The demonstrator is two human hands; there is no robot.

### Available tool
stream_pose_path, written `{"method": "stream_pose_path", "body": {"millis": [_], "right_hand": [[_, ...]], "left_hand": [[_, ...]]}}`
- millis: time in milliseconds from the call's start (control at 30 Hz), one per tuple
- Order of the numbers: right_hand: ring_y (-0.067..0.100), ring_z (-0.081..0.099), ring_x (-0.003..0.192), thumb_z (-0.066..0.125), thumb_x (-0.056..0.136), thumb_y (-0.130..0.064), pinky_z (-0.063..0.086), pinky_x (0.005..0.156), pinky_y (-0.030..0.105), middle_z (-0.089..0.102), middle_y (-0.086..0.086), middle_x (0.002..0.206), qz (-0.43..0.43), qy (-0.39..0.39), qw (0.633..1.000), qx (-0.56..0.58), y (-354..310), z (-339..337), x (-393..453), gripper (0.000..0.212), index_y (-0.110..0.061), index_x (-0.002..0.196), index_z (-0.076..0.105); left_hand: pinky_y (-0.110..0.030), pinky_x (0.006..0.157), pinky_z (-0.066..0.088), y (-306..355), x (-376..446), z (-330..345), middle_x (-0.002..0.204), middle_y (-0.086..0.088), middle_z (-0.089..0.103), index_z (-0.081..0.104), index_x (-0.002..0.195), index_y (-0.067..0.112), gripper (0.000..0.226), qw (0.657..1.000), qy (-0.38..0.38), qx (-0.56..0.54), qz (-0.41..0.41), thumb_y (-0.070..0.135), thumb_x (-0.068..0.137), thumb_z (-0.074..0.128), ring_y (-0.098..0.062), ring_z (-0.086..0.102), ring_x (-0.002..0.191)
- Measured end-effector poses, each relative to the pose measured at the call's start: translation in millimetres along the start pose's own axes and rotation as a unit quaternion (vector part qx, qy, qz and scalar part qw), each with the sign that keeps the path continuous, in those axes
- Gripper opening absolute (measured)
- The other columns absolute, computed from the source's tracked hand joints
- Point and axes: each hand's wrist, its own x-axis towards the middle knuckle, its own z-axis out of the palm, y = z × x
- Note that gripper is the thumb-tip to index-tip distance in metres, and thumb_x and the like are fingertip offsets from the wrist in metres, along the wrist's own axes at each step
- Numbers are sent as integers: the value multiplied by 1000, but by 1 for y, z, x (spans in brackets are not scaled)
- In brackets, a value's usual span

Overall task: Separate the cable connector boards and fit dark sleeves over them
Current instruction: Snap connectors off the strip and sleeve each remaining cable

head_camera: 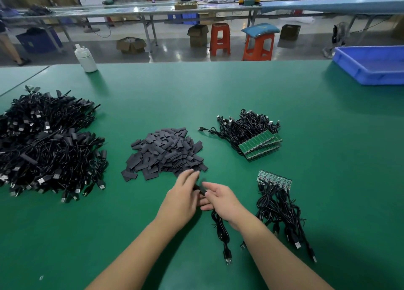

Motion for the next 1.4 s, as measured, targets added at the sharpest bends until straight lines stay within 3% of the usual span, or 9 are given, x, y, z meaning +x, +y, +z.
{"method": "stream_pose_path", "body": {"millis": [133,333,433,500,700,867,1000,1200,1400], "right_hand": [[18,71,84,38,101,6,57,71,25,72,13,102,-7,80,964,252,-11,-1,7,37,1,134,54],[24,70,98,38,100,7,58,86,30,70,17,107,-28,83,867,491,-33,11,9,32,3,127,55],[21,66,111,49,101,-3,50,101,34,67,10,122,-53,92,931,350,-41,5,5,32,-5,132,55],[12,60,116,55,101,-18,44,107,32,63,1,130,-70,142,985,66,-44,-12,2,37,-15,137,54],[22,53,118,49,99,-34,44,101,39,62,-1,131,-23,274,776,-567,-36,-107,-17,36,-26,132,59],[25,55,122,52,100,-40,48,101,42,59,3,136,75,217,825,-516,-29,-143,-33,45,-19,139,52],[22,64,94,57,99,-25,49,77,31,69,3,117,34,262,845,-465,-34,-140,-35,27,-16,123,66],[6,57,72,61,97,-29,42,63,23,66,-13,85,-25,232,869,-436,-42,-121,-32,14,-23,103,72],[9,58,78,61,96,-29,39,68,24,63,-14,83,-67,208,872,-439,-45,-105,-31,12,-25,101,71]], "left_hand": [[-34,91,55,9,-12,7,116,6,66,57,127,20,37,926,19,-311,-214,20,92,66,-10,69,92],[-23,58,51,23,-20,2,83,-14,73,67,103,0,14,828,-73,-505,-231,9,95,61,-18,68,69],[-21,54,48,15,-14,-22,79,-12,72,69,97,0,10,832,-40,-497,-244,6,92,64,-19,67,66],[-22,59,52,-3,-5,-46,82,-7,75,72,98,8,10,862,0,-437,-257,14,91,67,-17,69,70],[-37,78,55,-108,22,-142,96,-7,73,72,105,13,25,935,178,-25,-305,33,91,65,-27,67,85],[-48,83,50,-162,20,-164,113,-24,59,60,115,1,35,897,102,204,-378,30,96,56,-42,51,106],[-47,85,49,-132,23,-134,123,-18,59,63,120,5,32,927,143,232,-258,22,93,58,-36,51,110],[-34,96,51,-15,37,-55,117,2,70,66,122,22,30,999,15,0,-45,29,94,57,-15,64,104],[-34,107,43,87,42,20,134,1,60,43,146,21,55,972,-154,-173,-49,40,96,56,-14,58,118]]}}
